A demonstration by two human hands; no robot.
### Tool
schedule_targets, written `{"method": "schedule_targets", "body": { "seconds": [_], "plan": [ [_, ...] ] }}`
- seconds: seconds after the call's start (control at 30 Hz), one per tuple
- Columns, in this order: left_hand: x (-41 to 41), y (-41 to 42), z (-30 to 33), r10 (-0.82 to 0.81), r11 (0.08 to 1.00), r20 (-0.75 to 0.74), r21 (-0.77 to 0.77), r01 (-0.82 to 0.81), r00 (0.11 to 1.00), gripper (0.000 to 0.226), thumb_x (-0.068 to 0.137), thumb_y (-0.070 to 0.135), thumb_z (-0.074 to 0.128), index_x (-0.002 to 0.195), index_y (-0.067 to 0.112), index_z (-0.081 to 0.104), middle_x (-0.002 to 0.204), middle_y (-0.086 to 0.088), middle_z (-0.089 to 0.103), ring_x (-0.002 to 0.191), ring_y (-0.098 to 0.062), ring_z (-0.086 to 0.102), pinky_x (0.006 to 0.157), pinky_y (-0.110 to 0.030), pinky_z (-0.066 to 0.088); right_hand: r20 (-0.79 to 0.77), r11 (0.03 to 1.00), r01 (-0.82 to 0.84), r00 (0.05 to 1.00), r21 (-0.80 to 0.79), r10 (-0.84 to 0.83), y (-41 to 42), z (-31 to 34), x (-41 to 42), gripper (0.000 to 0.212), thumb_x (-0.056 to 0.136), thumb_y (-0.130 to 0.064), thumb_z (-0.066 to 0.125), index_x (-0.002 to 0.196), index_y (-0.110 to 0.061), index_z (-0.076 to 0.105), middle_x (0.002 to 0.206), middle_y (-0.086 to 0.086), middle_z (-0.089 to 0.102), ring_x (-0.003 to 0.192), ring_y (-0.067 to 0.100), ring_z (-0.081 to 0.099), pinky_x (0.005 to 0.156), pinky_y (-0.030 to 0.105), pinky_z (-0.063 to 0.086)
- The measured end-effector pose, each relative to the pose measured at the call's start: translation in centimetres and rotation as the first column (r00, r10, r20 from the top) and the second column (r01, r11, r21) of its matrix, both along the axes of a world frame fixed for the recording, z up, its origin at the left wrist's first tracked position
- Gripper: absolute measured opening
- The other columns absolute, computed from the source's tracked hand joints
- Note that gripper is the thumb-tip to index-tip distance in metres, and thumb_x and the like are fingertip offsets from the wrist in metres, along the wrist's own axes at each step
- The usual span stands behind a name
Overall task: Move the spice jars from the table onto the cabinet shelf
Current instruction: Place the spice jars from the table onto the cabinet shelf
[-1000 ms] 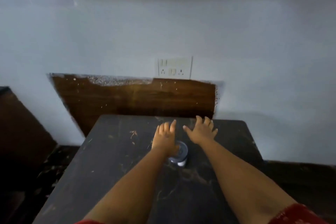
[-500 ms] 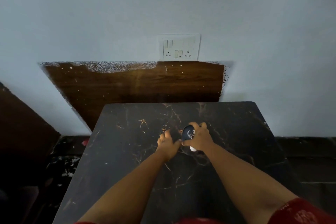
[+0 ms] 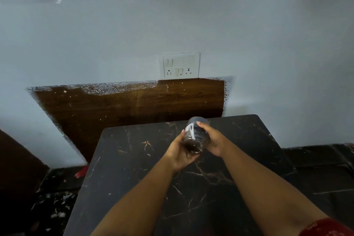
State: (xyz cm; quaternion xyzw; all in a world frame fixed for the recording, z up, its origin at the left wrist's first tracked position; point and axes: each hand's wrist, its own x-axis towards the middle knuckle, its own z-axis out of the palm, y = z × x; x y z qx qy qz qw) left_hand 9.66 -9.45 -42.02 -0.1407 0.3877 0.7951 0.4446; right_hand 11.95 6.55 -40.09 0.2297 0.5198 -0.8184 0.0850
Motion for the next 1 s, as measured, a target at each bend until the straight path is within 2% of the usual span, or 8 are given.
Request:
{"method": "schedule_targets", "body": {
  "seconds": [0.17, 0.27, 0.37, 0.5, 0.63, 0.73, 0.87, 1.0],
  "plan": [
    [-0.4, 0.6, 0.6, 0.032, 0.99, -0.27, -0.121, -0.067, 0.962, 0.069, 0.073, 0.046, 0.076, 0.131, 0.015, 0.056, 0.122, -0.017, 0.066, 0.11, -0.031, 0.066, 0.082, -0.04, 0.057, 0.036, 0.992, 0.088, 0.996, -0.095, -0.085, 0.0, -0.2, 0.4, 0.048, 0.091, -0.042, 0.062, 0.122, -0.006, 0.062, 0.12, 0.02, 0.067, 0.113, 0.036, 0.062, 0.095, 0.046, 0.051],
    [-0.8, 0.5, 0.9, 0.078, 0.996, -0.233, -0.03, -0.087, 0.969, 0.043, 0.091, 0.057, 0.049, 0.121, 0.029, 0.062, 0.122, -0.012, 0.065, 0.111, -0.032, 0.063, 0.091, -0.051, 0.052, 0.065, 0.98, 0.137, 0.989, -0.143, -0.129, 0.0, -0.4, 0.5, 0.049, 0.096, -0.048, 0.049, 0.123, -0.008, 0.059, 0.117, 0.019, 0.068, 0.11, 0.035, 0.064, 0.096, 0.048, 0.05],
    [-1.2, 0.4, 1.1, 0.092, 0.995, -0.225, -0.012, -0.098, 0.97, 0.028, 0.099, 0.036, 0.047, 0.124, 0.032, 0.058, 0.118, -0.014, 0.064, 0.107, -0.036, 0.064, 0.082, -0.055, 0.056, 0.054, 0.981, 0.186, 0.982, -0.052, -0.183, 0.5, -0.1, 0.7, 0.042, 0.092, -0.045, 0.058, 0.114, -0.012, 0.066, 0.111, 0.011, 0.073, 0.105, 0.028, 0.066, 0.087, 0.04, 0.051],
    [-1.8, 0.8, 2.4, 0.078, 0.993, -0.28, -0.066, -0.101, 0.957, 0.027, 0.101, 0.025, 0.047, 0.127, 0.029, 0.051, 0.124, -0.015, 0.061, 0.107, -0.033, 0.065, 0.075, -0.048, 0.058, 0.069, 0.991, 0.125, 0.989, 0.054, -0.129, 1.3, 0.8, 1.3, 0.051, 0.076, -0.054, 0.072, 0.113, -0.019, 0.069, 0.113, 0.003, 0.07, 0.11, 0.023, 0.06, 0.096, 0.039, 0.043],
    [-2.7, 2.4, 4.3, -0.01, 0.972, -0.421, -0.217, -0.091, 0.907, 0.03, 0.1, 0.021, 0.049, 0.129, 0.016, 0.044, 0.129, -0.018, 0.055, 0.11, -0.033, 0.06, 0.08, -0.044, 0.057, -0.023, 0.993, -0.024, 0.999, 0.117, 0.026, 1.0, 1.7, 1.3, 0.059, 0.074, -0.029, 0.08, 0.128, -0.024, 0.058, 0.12, 0.005, 0.066, 0.113, 0.023, 0.059, 0.098, 0.038, 0.042],
    [-3.0, 4.0, 6.2, -0.033, 0.968, -0.498, -0.233, -0.097, 0.867, 0.03, 0.101, 0.025, 0.046, 0.128, 0.012, 0.051, 0.124, -0.018, 0.061, 0.111, -0.032, 0.061, 0.088, -0.042, 0.054, -0.106, 0.976, 0.092, 0.992, 0.199, -0.072, 1.2, 2.9, 0.7, 0.074, 0.071, -0.013, 0.082, 0.137, -0.022, 0.05, 0.123, 0.004, 0.065, 0.114, 0.022, 0.059, 0.106, 0.044, 0.04],
    [-3.3, 6.1, 9.5, -0.069, 0.969, -0.587, -0.232, -0.085, 0.806, 0.035, 0.103, 0.027, 0.04, 0.131, 0.013, 0.055, 0.122, -0.013, 0.065, 0.114, -0.027, 0.061, 0.103, -0.045, 0.047, -0.24, 0.845, 0.259, 0.957, 0.468, -0.161, 2.8, 6.1, 0.4, 0.101, 0.061, -0.02, 0.09, 0.144, -0.03, 0.034, 0.133, 0.003, 0.055, 0.117, 0.019, 0.054, 0.096, 0.037, 0.048],
    [-3.8, 9.0, 15.3, -0.033, 0.985, -0.657, -0.149, -0.086, 0.753, 0.034, 0.103, 0.023, 0.039, 0.131, 0.013, 0.056, 0.115, -0.007, 0.07, 0.107, -0.019, 0.065, 0.085, -0.03, 0.054, -0.421, 0.622, 0.434, 0.889, 0.652, -0.179, 5.2, 11.4, -0.3, 0.102, 0.06, -0.034, 0.089, 0.145, -0.036, 0.031, 0.141, 0.0, 0.05, 0.12, 0.018, 0.054, 0.096, 0.032, 0.048]
  ]
}}
